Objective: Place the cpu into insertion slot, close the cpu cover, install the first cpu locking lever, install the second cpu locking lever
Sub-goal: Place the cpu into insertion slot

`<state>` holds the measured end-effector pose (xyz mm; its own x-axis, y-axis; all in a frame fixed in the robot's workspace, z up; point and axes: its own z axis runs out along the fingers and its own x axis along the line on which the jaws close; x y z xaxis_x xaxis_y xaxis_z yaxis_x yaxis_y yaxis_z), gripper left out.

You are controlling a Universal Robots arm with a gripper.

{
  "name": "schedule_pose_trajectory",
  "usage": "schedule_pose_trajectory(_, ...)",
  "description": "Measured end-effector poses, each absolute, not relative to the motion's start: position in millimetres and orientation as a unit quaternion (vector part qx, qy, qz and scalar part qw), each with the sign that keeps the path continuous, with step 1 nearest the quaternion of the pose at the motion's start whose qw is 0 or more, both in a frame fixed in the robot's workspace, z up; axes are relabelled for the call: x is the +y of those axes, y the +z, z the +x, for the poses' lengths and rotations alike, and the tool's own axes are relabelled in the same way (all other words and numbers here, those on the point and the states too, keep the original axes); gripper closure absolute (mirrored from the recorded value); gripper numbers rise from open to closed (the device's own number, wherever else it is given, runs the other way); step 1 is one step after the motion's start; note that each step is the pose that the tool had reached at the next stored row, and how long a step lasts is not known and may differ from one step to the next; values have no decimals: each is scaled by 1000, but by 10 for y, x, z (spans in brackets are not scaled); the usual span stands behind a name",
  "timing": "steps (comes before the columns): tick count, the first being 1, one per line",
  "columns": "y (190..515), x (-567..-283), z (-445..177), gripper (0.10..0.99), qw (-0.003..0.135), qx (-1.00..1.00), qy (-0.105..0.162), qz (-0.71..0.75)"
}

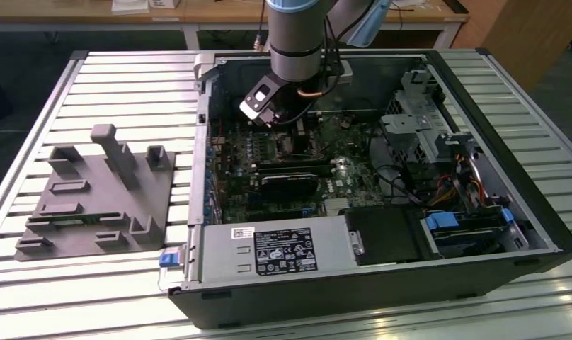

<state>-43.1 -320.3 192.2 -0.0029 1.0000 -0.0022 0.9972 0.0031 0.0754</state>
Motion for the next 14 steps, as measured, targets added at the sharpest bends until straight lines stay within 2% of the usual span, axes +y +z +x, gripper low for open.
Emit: schedule_pose_trajectory(14, 1914, -3202, -431, 533, 27, 707, 26, 706)
